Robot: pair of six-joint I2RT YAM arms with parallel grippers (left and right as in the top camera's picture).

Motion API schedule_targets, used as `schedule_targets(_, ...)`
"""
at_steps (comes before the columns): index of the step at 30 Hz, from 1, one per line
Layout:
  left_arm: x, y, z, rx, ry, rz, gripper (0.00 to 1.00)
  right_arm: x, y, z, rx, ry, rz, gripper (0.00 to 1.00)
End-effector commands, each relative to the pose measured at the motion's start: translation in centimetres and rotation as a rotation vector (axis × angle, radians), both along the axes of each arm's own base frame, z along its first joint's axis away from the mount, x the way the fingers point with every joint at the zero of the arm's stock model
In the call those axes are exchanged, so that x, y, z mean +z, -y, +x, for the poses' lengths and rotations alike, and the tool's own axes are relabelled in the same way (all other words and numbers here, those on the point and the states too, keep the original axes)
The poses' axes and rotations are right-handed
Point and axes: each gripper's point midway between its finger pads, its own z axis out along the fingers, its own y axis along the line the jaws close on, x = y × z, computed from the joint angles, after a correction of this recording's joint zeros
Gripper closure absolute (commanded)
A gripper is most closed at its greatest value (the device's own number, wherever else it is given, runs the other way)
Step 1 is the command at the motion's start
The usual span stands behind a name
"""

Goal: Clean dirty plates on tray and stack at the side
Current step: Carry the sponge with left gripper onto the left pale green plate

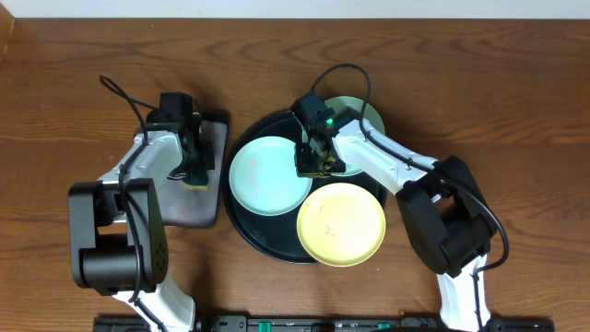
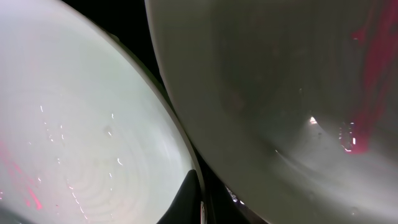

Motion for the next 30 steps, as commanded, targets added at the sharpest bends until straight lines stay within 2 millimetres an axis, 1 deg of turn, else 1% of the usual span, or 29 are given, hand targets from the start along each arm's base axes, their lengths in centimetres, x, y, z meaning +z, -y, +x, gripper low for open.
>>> schedule_targets(1, -0.8, 0.2, -0.8, 0.001, -0.053, -0.006, 0.93, -0.1, 0.0, 0.6, 0.010, 0.026, -0.018, 0.98)
schedule_targets(4, 1.6, 0.1, 0.3, 0.012, -0.029, -0.007, 0.93, 0.0, 0.0, 0.6, 0.010, 0.028, -0.017, 0.99)
schedule_targets(9, 7.2, 0.3, 1.9, 0.016, 0.040, -0.022, 0.93, 0.0, -0.1, 0.8, 0.009, 0.033, -0.010, 0.99)
schedule_targets(12, 10.1, 1.2, 1.8, 0.022, 0.086, -0.078, 0.93, 0.1, -0.2, 0.8, 0.008, 0.028, -0.002, 0.99)
schedule_targets(15, 12.2, 2.7, 1.1, 0.034, 0.117, -0.167, 0.93, 0.1, -0.1, 0.8, 0.004, 0.020, 0.007, 0.99)
schedule_targets(18, 12.8, 3.4, 0.3, 0.078, 0.100, -0.205, 0.93, 0.1, 0.0, 0.9, -0.001, 0.017, 0.013, 0.99)
schedule_targets(21, 12.2, 3.8, -0.6, 0.120, 0.057, -0.222, 0.92, 0.1, 0.0, 0.9, 0.000, 0.017, 0.013, 0.99)
schedule_targets(26, 10.9, 6.7, -1.3, 0.096, 0.021, -0.318, 0.93, 0.1, 0.0, 0.9, 0.000, 0.016, 0.012, 0.99)
schedule_targets(30, 9.7, 8.9, -1.4, 0.080, 0.018, -0.332, 0.93, 0.1, 0.0, 0.9, 0.000, 0.017, 0.012, 0.99)
